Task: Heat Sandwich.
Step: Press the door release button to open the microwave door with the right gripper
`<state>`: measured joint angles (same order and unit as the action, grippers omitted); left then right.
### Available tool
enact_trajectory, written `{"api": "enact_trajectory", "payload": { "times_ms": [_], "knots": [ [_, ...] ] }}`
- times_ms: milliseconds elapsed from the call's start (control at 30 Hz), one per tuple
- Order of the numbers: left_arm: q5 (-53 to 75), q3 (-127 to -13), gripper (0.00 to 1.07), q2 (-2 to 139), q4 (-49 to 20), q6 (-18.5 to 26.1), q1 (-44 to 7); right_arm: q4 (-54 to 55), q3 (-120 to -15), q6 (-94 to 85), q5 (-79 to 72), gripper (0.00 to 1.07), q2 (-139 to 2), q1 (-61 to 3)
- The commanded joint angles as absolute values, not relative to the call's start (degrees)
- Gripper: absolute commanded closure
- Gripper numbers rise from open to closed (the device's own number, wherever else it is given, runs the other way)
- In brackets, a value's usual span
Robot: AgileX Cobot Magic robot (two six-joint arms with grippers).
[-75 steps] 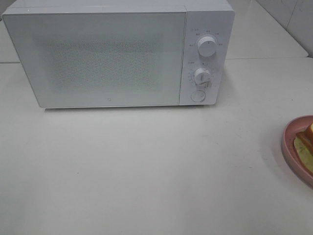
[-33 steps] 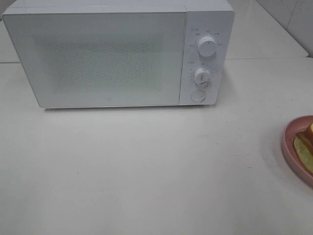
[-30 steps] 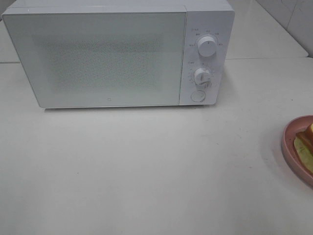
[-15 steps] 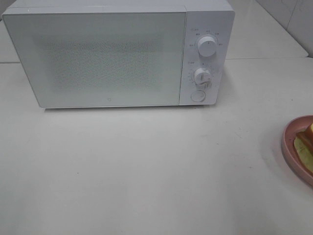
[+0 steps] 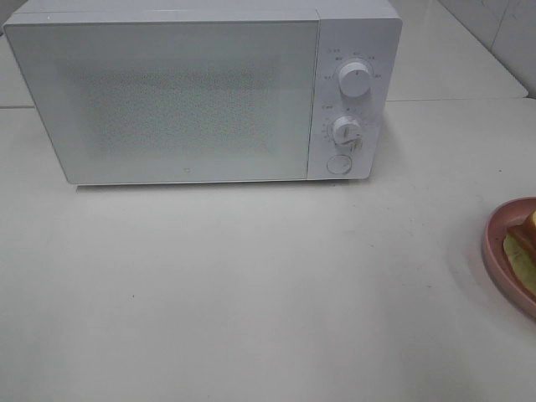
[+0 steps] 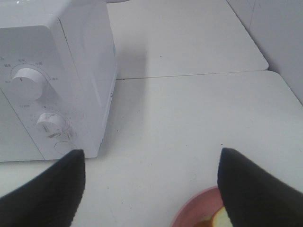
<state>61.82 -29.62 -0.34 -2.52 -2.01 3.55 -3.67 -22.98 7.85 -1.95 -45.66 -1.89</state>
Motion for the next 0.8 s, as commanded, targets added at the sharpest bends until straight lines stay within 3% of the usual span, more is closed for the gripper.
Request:
{"api": "enact_trajectory", "payload": {
  "times_ms": [33,500,633,800],
  "knots": [
    [61.25,-29.51,0.07,-1.78,-2.98,-2.01,3.72,-3.95,-22.92,7.28,-6.7,0.32,-48.36,-1.78],
    [61.25,-29.51,0.07,-1.78,-2.98,-2.01,3.72,-3.78,-22.92,5.1,-25.32,0.32,-64.46,-4.41],
    [61.25,-29.51,0.07,-1.78,-2.98,-2.01,3.72,5.56,-22.92,-2.92,-30.71,0.32,-69.96,-11.92],
    [61.25,-29.51,0.07,-1.78,-2.98,-2.01,3.72,14.55,-22.92,-11.23,-33.92,0.32,-72.88,-16.56]
  ]
}}
